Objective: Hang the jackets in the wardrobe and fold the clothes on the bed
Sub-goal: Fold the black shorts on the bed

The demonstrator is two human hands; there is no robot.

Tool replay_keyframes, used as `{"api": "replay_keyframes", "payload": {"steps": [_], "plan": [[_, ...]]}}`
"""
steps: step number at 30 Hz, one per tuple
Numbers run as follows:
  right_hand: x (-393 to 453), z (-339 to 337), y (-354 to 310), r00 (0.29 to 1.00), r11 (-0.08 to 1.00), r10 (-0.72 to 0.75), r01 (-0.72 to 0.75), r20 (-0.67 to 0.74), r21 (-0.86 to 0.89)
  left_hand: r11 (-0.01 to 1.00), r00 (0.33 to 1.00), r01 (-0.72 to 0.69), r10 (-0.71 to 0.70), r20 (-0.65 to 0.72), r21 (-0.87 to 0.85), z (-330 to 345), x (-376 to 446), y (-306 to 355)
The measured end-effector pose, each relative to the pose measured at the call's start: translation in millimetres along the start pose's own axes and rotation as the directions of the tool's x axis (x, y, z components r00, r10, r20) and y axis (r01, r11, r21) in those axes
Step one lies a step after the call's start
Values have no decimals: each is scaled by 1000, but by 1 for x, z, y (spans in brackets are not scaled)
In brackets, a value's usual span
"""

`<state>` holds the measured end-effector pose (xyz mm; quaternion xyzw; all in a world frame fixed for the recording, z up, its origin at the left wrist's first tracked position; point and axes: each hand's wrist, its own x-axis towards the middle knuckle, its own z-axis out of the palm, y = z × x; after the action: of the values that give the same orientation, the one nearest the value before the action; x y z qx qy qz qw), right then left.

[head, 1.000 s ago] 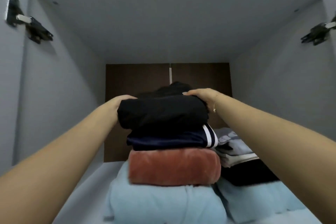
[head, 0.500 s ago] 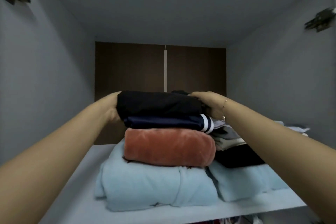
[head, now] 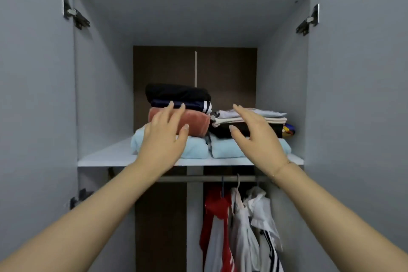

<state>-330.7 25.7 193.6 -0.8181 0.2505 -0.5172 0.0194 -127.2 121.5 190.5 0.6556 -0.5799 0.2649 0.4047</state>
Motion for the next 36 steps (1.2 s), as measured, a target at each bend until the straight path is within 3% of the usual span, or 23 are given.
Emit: {"api": "replay_keyframes", "payload": {"steps": [3,7,10,12,15,18,24,26,29,36], "plan": [[-80,-38,-8,998,999,34,-34,-52,-1,992,993,-114,112,45,58,5,-66,64],[-164,-94,-8,992,987,76,-89,-101,-131,990,984,-131,123,125,59,15,-130,127],[-212,-141,0,966,960,-6,-67,-257,-273,988,974,-153,146,173,25,17,-165,157],[-239,-165,11,914,946,-10,-123,-407,-300,989,968,-146,139,207,16,18,-185,169],[-266,-177,30,819,939,229,-329,-526,-104,992,963,-128,121,242,11,17,-206,177],[-279,-168,42,750,871,475,-475,-460,125,994,957,-114,110,268,-3,13,-221,175],[-278,-143,28,649,801,581,-561,-490,207,994,958,-97,105,266,-43,-5,-233,149],[-276,-129,11,660,803,578,-564,-480,191,996,959,-70,81,271,-50,-12,-238,139],[-275,-98,-23,731,827,546,-549,-409,122,998,960,-38,48,274,-40,-23,-246,123],[-257,-29,-94,917,915,399,-397,9,-79,1000,984,20,-22,177,13,-87,-261,68]]}}
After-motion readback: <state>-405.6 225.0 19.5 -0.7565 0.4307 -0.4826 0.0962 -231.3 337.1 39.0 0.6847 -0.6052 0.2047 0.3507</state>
